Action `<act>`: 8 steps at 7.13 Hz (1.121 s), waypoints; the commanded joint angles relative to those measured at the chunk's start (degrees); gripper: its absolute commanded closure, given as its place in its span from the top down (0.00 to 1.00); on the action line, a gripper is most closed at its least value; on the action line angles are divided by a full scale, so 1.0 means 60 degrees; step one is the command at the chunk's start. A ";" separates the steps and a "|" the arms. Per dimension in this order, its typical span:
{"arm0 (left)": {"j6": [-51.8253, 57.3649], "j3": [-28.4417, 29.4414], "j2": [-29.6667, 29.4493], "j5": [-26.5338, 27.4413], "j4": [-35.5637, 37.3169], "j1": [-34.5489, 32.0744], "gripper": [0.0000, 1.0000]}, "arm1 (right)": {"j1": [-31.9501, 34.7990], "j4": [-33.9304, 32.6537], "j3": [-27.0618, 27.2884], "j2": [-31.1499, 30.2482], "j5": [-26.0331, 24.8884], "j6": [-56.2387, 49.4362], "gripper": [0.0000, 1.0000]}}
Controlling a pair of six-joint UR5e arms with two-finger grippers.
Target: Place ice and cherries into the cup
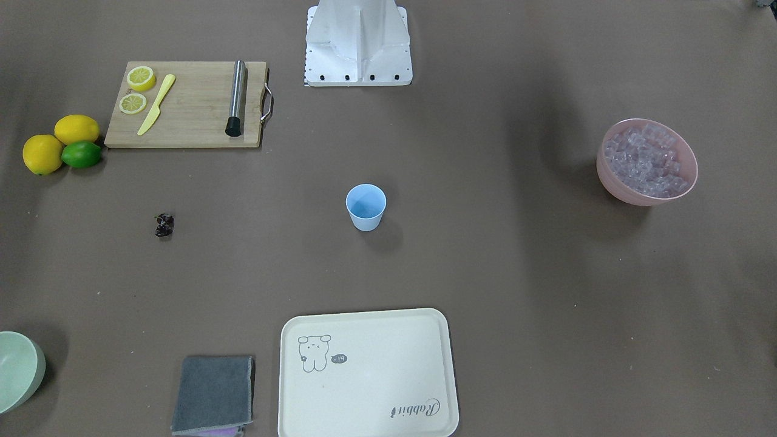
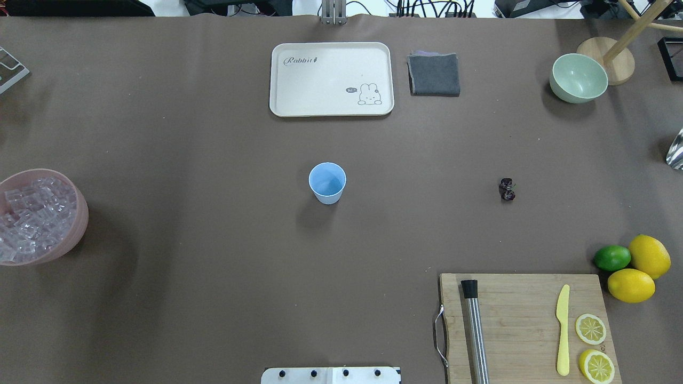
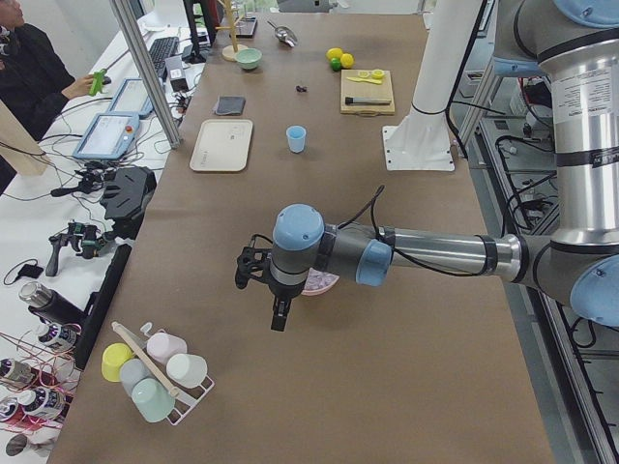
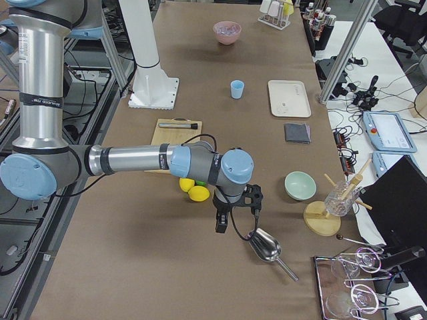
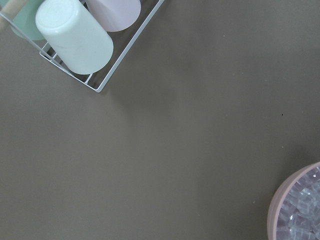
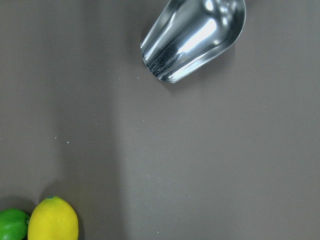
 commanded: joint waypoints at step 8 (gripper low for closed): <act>-0.0014 -0.0131 -0.0513 -0.0313 -0.0014 0.0220 0.98 | 0.0000 0.0000 0.0003 0.0071 0.0252 0.0095 1.00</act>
